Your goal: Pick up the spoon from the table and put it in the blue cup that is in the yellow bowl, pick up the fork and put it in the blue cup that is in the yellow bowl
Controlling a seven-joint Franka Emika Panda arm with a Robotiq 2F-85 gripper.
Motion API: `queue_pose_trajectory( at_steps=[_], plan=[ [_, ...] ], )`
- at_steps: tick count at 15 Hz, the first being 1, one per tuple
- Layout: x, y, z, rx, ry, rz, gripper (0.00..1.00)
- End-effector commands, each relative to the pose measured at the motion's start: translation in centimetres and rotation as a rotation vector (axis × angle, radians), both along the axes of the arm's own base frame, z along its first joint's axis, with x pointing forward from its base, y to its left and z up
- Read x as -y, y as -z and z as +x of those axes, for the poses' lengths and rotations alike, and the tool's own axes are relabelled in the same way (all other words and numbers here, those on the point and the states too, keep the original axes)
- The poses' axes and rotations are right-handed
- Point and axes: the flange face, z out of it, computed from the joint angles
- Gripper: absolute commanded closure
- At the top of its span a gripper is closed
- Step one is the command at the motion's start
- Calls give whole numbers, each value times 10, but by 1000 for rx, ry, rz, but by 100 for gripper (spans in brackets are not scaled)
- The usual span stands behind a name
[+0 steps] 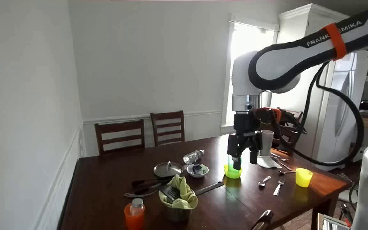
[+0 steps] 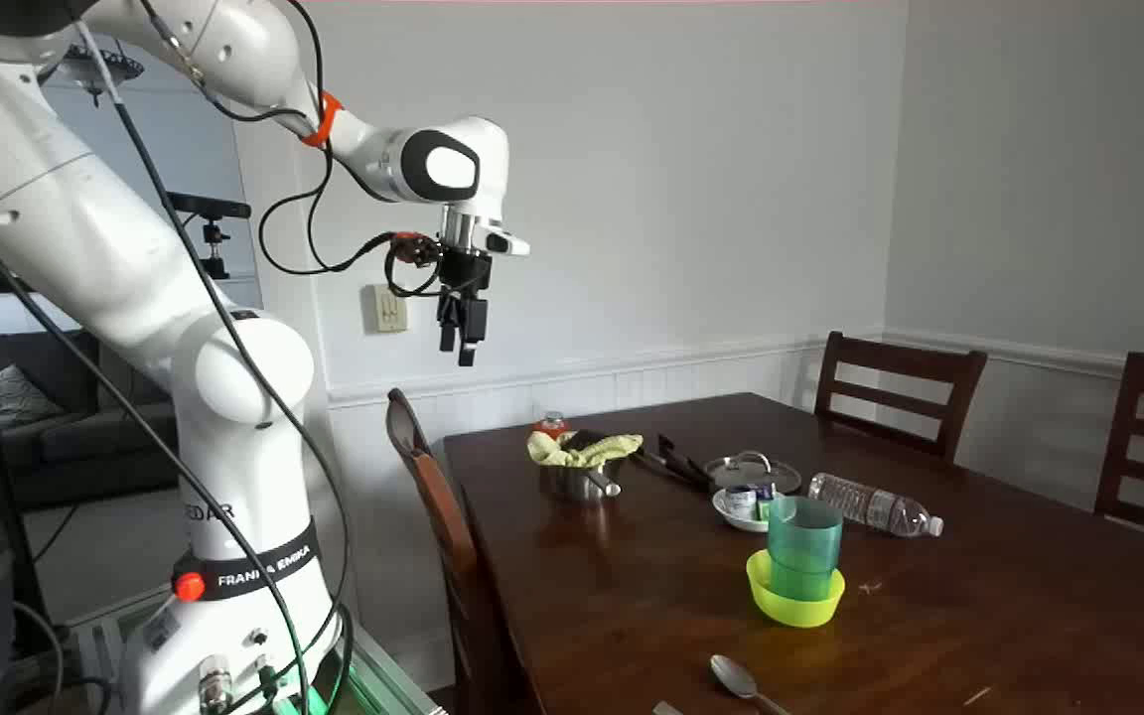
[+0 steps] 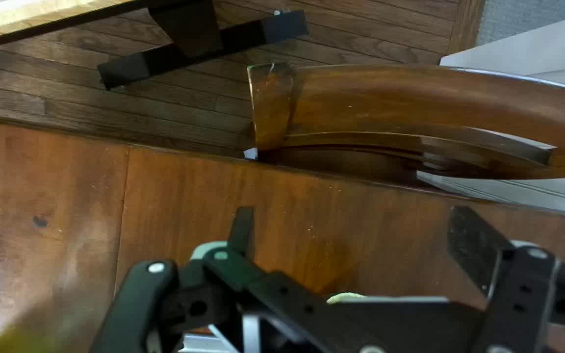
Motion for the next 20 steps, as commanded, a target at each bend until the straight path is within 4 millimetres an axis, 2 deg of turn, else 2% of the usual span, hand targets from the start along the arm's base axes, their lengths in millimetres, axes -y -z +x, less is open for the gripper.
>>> queue_pose_trajectory(
  at_steps=[1,7,8,11,15,20],
  plan=[
    [0,0,0,-1,0,0,0],
    [0,0,0,-1,0,0,0],
    [7,7,4,-33,6,-2,0],
    [50,22,9,-60,69,-67,0],
    [115,42,14,-73,60,-309,0],
    [159,87,10,-46,-37,-451,0]
  ],
)
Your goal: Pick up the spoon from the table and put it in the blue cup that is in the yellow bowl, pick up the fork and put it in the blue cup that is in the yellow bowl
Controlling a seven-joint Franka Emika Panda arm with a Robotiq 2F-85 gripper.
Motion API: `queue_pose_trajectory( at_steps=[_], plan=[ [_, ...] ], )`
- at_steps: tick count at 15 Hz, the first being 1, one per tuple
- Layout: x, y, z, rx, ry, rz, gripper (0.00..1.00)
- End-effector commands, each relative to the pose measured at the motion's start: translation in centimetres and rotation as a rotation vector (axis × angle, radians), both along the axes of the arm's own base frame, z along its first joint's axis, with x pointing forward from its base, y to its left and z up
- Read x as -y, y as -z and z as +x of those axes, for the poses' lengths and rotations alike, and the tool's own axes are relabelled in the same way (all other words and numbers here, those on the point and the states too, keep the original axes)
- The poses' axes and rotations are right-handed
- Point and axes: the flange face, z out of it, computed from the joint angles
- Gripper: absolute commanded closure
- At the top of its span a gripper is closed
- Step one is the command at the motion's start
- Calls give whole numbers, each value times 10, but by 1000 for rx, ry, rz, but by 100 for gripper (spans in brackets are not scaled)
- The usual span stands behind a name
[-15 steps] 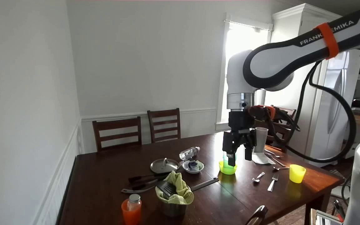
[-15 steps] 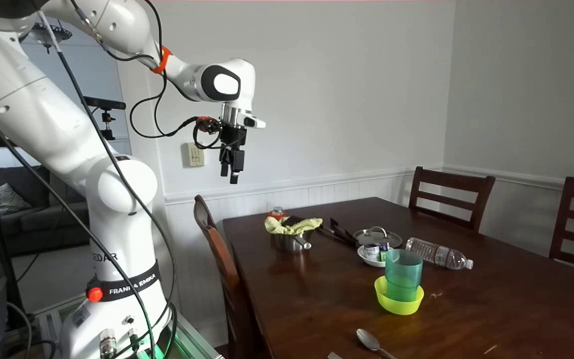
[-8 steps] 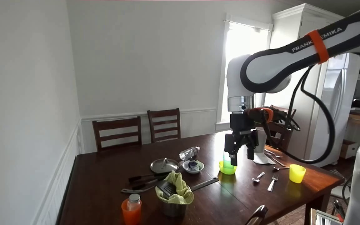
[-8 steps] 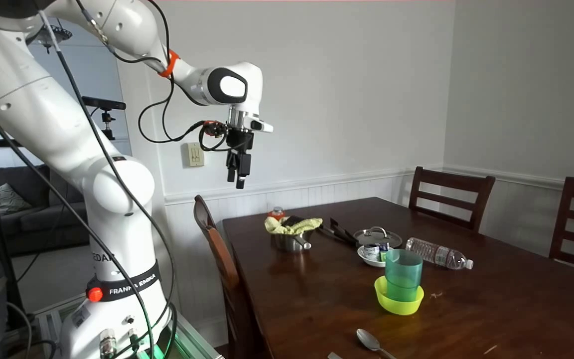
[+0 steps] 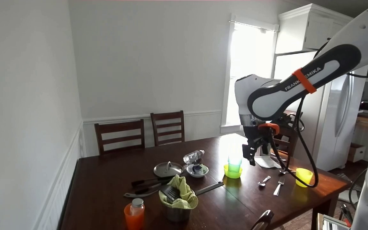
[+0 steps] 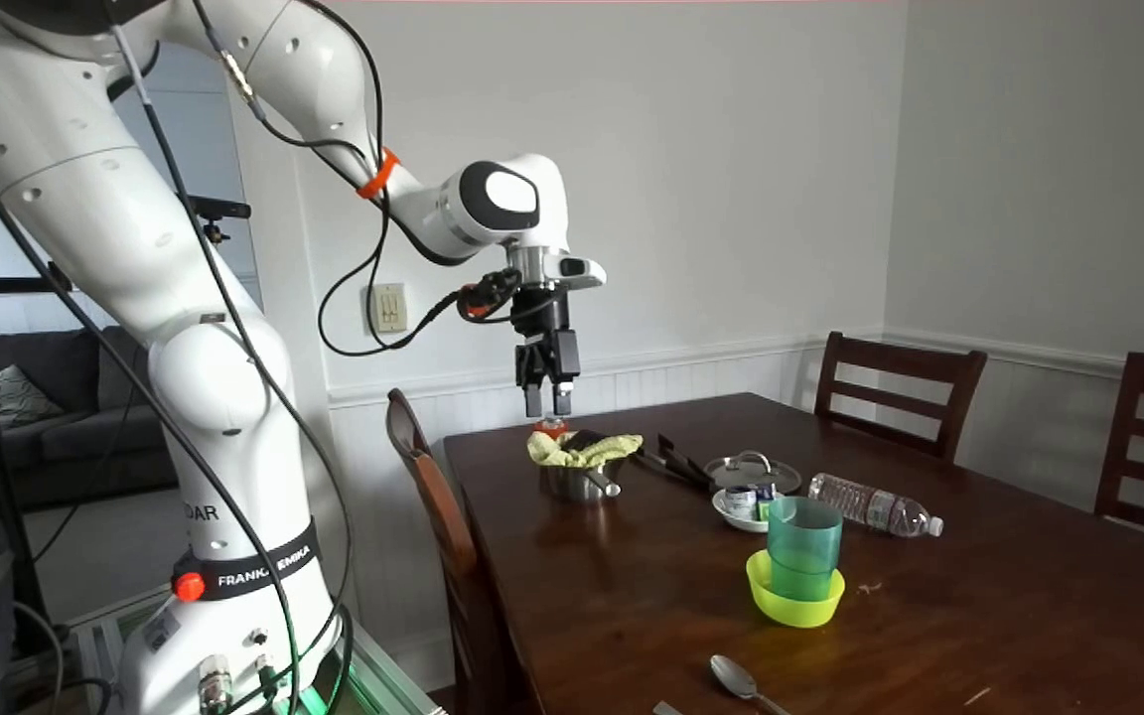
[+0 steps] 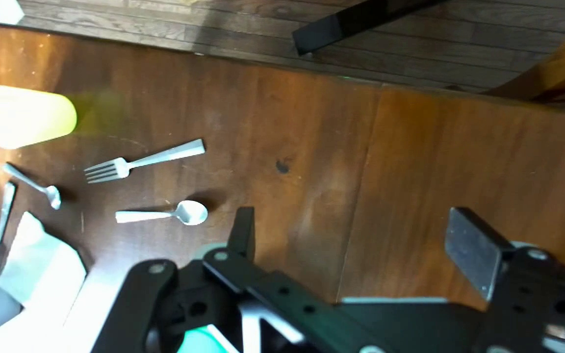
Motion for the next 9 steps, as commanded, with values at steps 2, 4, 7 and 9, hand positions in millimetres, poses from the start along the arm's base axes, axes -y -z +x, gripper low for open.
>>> queue_pose_trajectory(
  at_steps=[2,4,7,9],
  plan=[
    [31,43,-11,16,-86,-85,0],
    [46,58,-19,31,-103,-95,0],
    [49,58,-17,32,-88,-84,0],
    [61,66,-18,39,-75,-78,0]
  ],
)
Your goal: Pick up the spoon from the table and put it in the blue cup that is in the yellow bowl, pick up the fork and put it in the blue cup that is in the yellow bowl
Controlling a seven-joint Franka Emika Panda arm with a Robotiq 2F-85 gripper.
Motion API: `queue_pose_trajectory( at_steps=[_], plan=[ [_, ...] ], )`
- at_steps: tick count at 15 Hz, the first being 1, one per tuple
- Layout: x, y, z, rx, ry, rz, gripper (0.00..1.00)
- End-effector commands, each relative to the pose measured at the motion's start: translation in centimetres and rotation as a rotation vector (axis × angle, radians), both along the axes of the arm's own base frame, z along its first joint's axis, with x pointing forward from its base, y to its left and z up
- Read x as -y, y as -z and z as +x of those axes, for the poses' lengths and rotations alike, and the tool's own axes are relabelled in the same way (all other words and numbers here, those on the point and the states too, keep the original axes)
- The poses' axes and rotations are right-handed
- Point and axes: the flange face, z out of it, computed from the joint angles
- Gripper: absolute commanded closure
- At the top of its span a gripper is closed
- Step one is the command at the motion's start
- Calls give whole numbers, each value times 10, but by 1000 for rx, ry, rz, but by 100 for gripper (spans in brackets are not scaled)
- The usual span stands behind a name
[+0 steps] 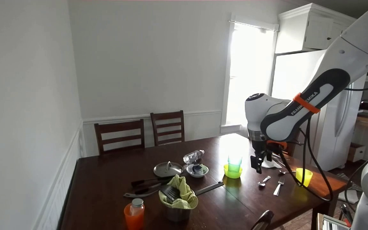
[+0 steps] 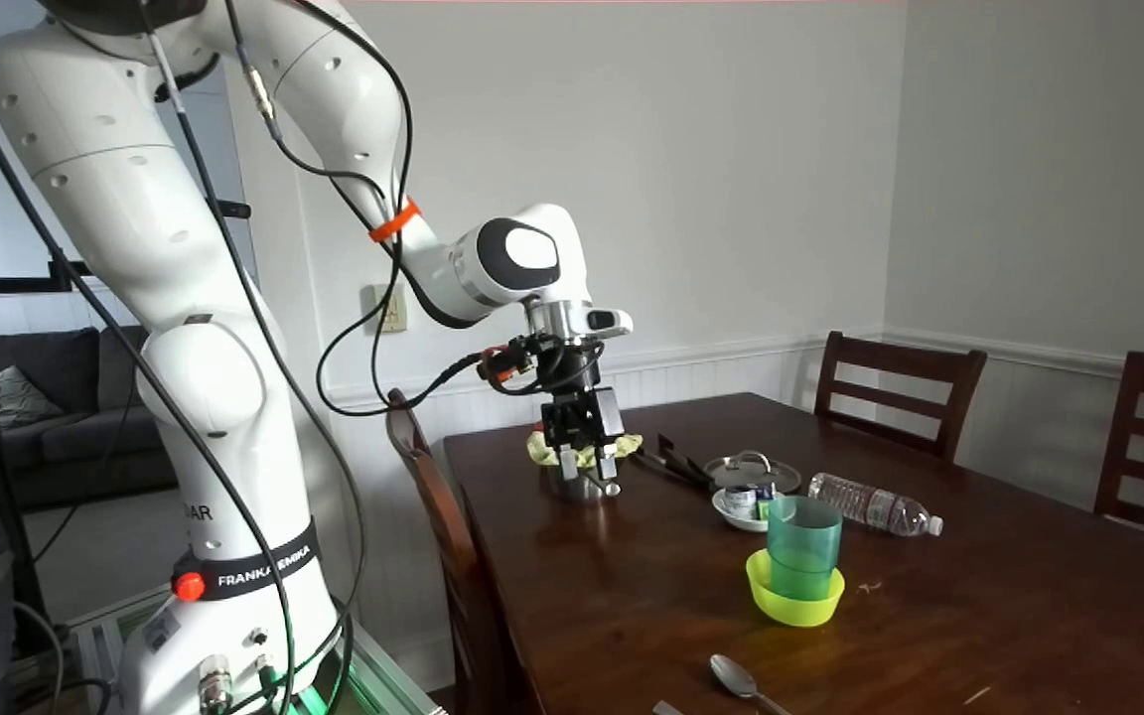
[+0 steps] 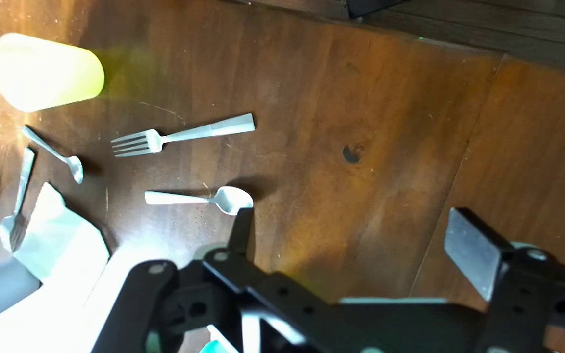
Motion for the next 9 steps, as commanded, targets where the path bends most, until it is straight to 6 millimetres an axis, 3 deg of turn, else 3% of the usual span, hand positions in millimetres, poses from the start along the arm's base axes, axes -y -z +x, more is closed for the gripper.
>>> queue_pose_trajectory(
  at_steps=[1,6,9],
  plan=[
    [1,1,0,-2,1,3,0],
    [3,3,-2,-38,-8,-19,0],
    [26,17,-8,-132,46,-149,0]
  ],
)
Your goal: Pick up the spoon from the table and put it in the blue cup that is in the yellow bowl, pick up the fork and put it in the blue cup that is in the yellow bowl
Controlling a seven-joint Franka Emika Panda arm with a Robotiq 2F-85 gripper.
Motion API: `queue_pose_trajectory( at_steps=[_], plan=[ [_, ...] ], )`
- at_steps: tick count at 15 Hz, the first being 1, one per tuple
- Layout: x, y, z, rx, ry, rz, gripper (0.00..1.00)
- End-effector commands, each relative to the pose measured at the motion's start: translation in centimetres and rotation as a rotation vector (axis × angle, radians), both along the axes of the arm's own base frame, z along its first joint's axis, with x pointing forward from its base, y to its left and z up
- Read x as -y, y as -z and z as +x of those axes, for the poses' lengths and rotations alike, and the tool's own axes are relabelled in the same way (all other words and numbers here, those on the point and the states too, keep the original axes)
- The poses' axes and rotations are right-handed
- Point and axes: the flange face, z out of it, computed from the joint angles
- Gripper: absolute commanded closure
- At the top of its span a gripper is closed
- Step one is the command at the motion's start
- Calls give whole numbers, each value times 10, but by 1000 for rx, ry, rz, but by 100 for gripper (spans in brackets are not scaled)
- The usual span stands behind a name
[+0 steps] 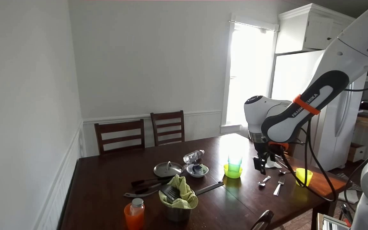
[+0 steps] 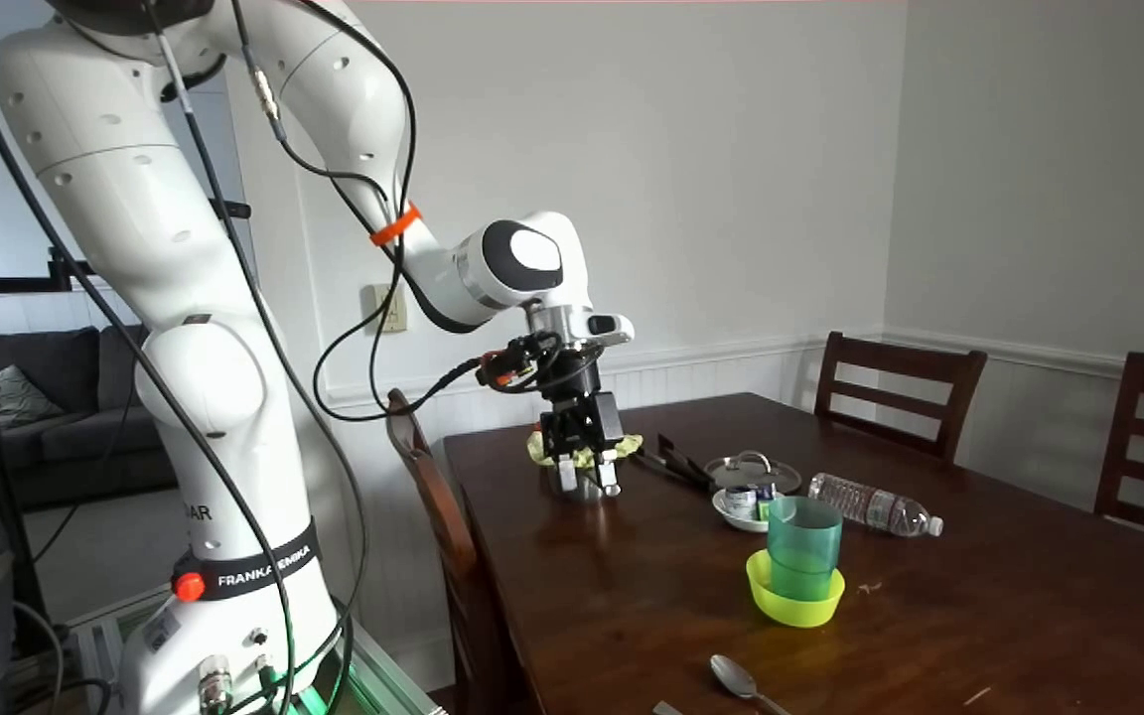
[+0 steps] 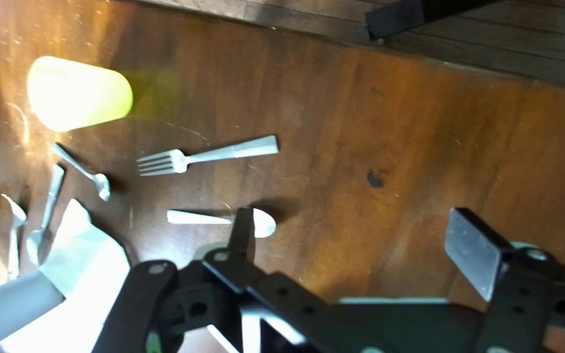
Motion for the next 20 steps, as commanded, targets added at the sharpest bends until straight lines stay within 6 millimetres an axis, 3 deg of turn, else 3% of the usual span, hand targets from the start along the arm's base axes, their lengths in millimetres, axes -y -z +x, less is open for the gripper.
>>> queue_pose_trajectory(
  at_steps=[1,6,14,15,20],
  plan=[
    [24,16,-4,-85,27,-119,0],
    [54,37,-3,-34,39,-77,0],
    [99,87,3,13,11,-37,0],
    [85,73,-2,6,30,-28,0],
    [86,77,1,2,25,-26,0]
  ],
)
